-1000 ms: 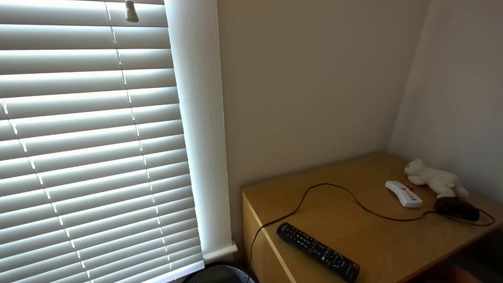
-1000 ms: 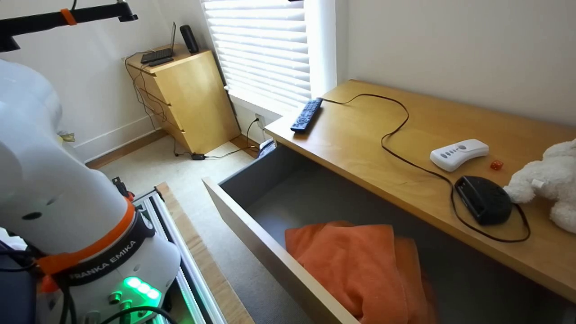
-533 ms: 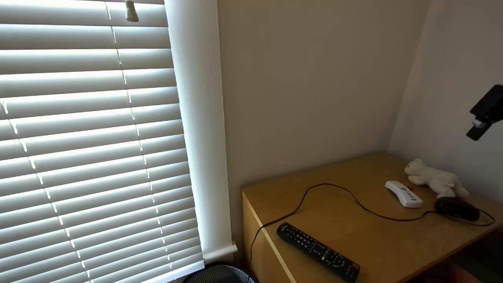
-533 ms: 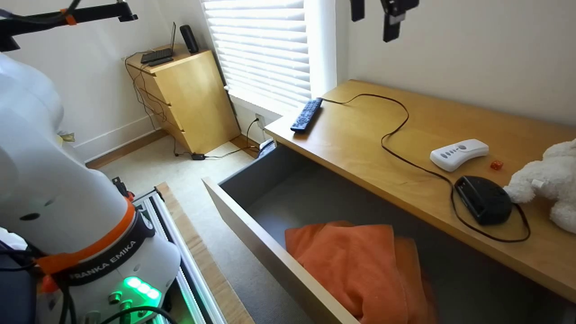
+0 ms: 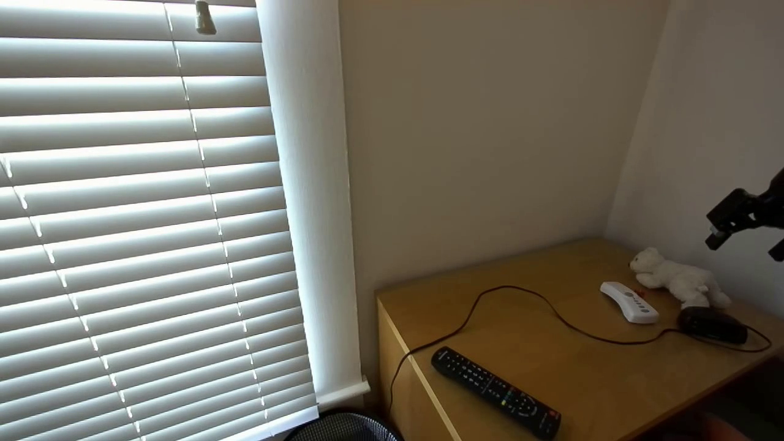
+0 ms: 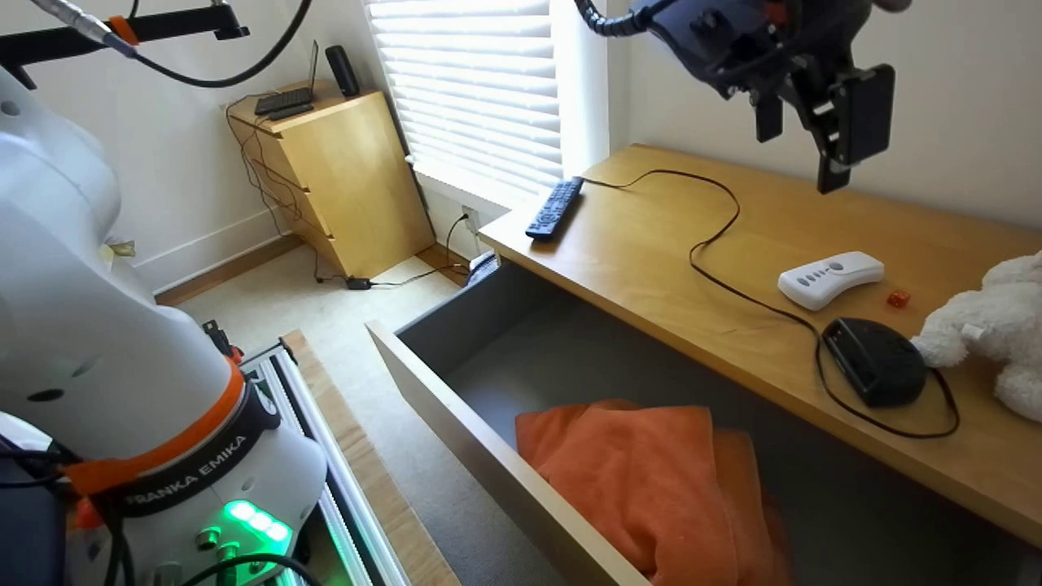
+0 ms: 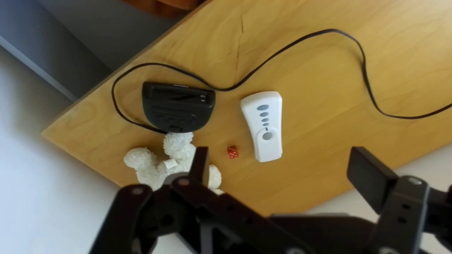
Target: Press a left button on the bedside alarm clock radio
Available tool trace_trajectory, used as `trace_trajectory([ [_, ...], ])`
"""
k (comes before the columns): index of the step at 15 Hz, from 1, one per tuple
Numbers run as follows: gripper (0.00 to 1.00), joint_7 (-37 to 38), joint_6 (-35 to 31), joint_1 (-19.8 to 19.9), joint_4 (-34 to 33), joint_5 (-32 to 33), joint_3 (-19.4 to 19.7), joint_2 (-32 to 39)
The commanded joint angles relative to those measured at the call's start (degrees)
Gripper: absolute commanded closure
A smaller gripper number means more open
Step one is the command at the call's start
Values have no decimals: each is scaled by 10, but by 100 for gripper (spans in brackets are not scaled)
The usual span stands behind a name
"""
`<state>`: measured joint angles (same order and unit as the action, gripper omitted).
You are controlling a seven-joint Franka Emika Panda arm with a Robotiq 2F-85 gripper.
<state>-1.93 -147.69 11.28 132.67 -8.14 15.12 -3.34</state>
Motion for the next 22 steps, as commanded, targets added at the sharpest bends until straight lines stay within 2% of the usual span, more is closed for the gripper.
trace_trajectory([
  [1,0,-5,-49,19,-9,-44,7,55],
  [4,0,-1,-95,33,-16,-75,5,97],
  [5,0,12,-95,37,-20,-67,4,107],
  [6,0,5,-83,35,-6,-50,1,80],
  [9,0,12,-89,40,-15,-51,0,102],
  [16,0,13,-89,40,-21,-52,0,104],
  [17,0,30,-91,35,-27,-38,2,117],
  [20,0,32,-152,32,-27,-49,-8,141],
  [21,25,33,-173,31,-28,-50,-12,150],
  [22,25,34,-202,31,-29,-50,-16,161],
])
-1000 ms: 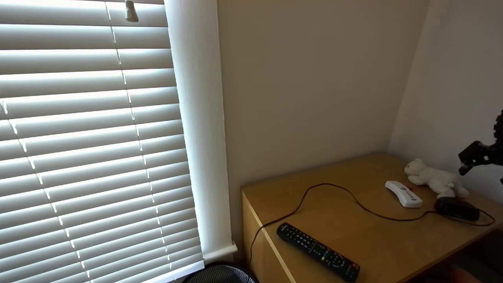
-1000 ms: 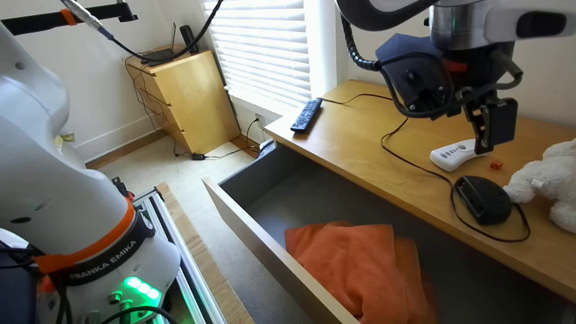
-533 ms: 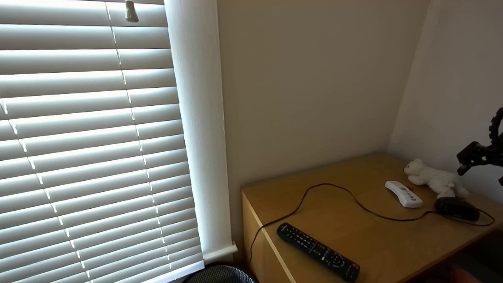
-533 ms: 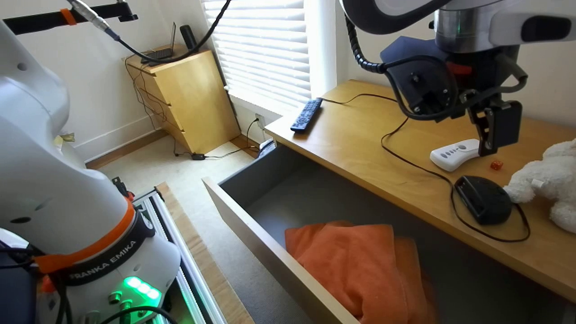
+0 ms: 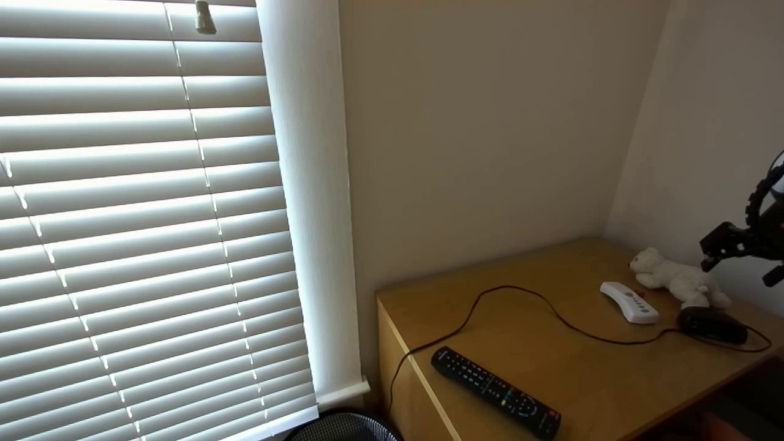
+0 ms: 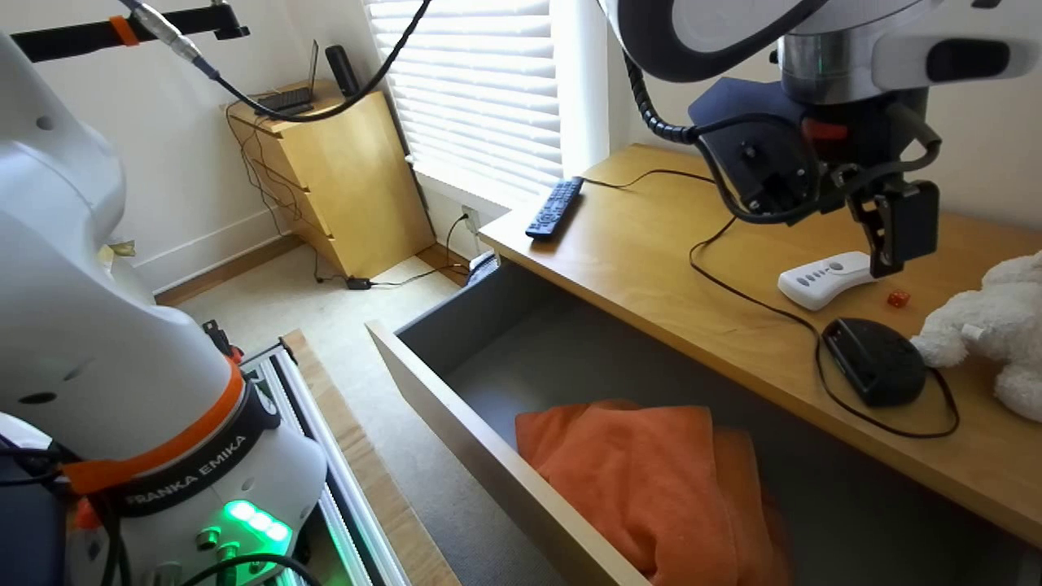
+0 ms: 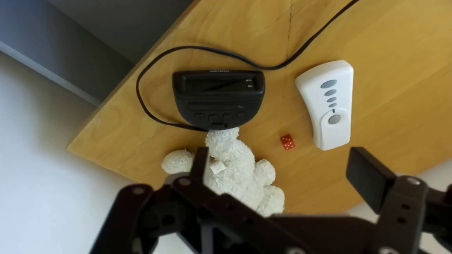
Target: Press a left button on the bedside alarm clock radio
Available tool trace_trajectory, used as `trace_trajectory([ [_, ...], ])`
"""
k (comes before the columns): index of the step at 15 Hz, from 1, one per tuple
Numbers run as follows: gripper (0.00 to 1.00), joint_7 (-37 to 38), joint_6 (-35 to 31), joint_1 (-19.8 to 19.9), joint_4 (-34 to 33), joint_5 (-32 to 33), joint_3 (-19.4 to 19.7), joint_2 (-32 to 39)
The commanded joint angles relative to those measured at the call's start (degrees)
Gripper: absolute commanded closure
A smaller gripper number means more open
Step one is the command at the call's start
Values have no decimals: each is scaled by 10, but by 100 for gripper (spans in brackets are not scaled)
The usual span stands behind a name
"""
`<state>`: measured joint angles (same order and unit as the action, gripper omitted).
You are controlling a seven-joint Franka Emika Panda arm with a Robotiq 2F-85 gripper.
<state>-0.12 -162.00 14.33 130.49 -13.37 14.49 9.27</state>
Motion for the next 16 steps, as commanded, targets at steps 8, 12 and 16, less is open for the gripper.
trace_trajectory([
  [8,87,69,-141,-16,-49,36,15,135],
  [12,100,89,-138,-35,-70,49,39,165],
  [16,100,111,-131,-59,-87,61,64,188],
])
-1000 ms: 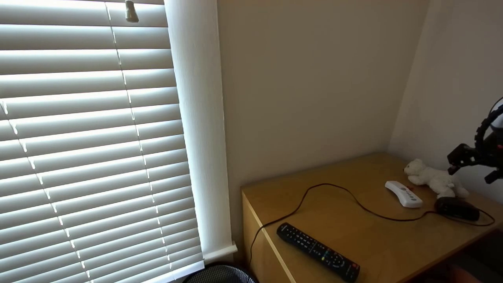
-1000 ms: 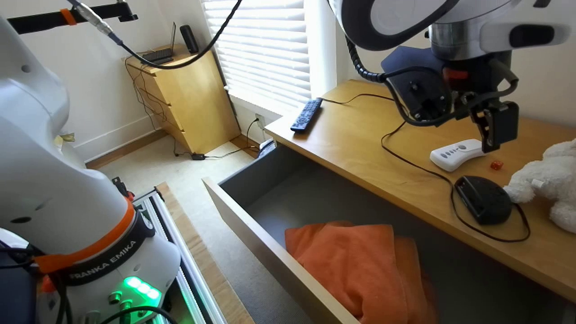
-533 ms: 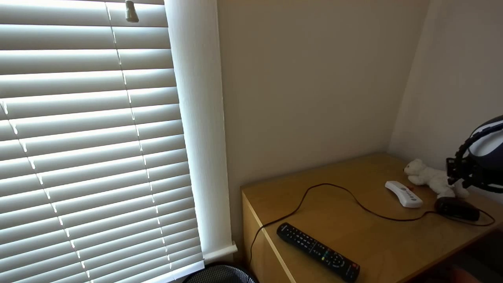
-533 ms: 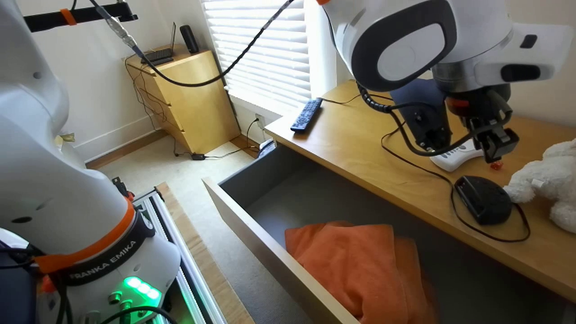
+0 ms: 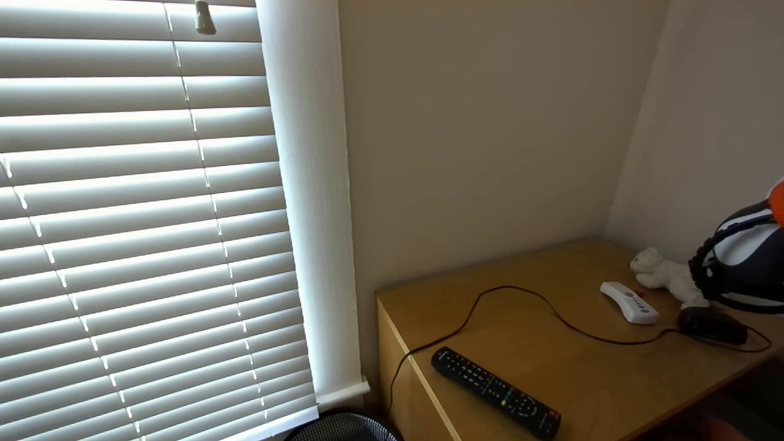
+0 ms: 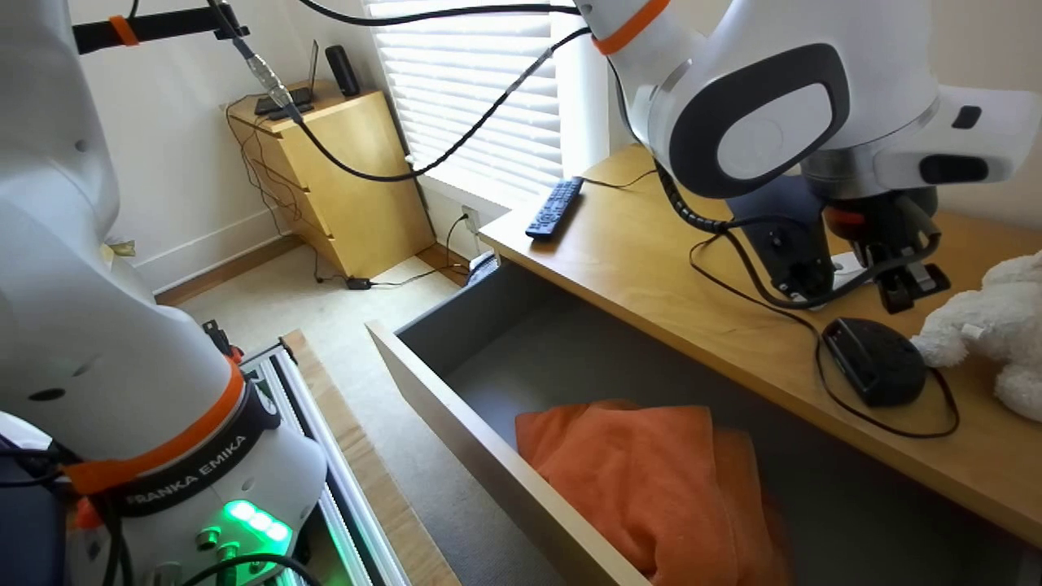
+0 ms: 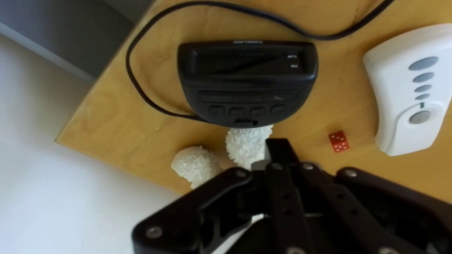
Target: Press a left button on the bedside alarm clock radio
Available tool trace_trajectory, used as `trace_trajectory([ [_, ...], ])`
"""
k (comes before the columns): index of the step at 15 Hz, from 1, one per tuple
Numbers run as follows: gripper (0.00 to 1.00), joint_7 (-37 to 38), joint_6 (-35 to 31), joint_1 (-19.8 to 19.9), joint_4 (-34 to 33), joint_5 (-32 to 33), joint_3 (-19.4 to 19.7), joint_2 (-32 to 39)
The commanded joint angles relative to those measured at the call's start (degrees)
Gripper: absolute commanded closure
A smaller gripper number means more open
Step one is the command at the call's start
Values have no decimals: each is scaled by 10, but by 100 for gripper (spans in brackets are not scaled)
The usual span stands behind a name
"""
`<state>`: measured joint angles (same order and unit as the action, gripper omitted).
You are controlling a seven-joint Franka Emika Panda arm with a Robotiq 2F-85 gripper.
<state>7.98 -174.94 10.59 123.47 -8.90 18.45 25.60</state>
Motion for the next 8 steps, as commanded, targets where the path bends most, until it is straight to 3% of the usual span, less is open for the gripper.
trace_trajectory([
  [1,100,33,1,-27,-19,18,30,28],
  [8,100,51,20,-54,-19,28,58,36],
])
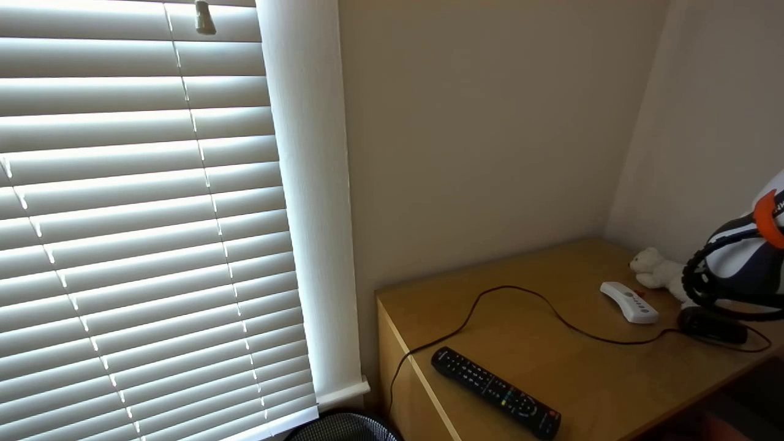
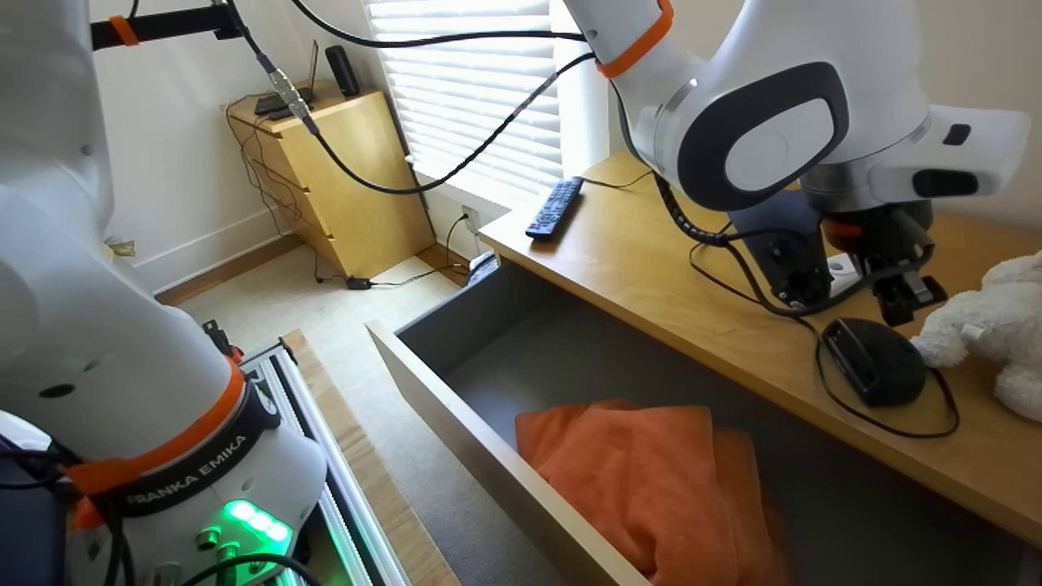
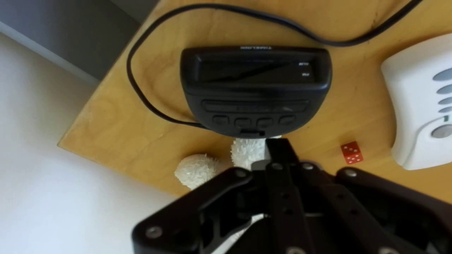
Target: Press a left button on the bedside alarm clock radio
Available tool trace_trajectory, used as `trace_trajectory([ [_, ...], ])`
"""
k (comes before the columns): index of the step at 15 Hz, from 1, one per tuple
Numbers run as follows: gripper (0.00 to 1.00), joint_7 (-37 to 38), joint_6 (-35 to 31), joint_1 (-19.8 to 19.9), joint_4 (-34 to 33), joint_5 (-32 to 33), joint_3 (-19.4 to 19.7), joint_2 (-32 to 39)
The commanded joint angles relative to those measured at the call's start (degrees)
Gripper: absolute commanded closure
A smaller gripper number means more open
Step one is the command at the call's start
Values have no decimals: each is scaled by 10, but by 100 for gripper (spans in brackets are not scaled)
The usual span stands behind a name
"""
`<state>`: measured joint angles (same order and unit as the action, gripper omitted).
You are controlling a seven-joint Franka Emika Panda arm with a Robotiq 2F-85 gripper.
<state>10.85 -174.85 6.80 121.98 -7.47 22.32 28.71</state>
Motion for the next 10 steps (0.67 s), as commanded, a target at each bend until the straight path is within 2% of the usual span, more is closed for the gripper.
trace_trajectory([
  [1,100,24,21,-20,-4,15,23,5],
  [10,100,41,23,-39,-6,25,36,12],
])
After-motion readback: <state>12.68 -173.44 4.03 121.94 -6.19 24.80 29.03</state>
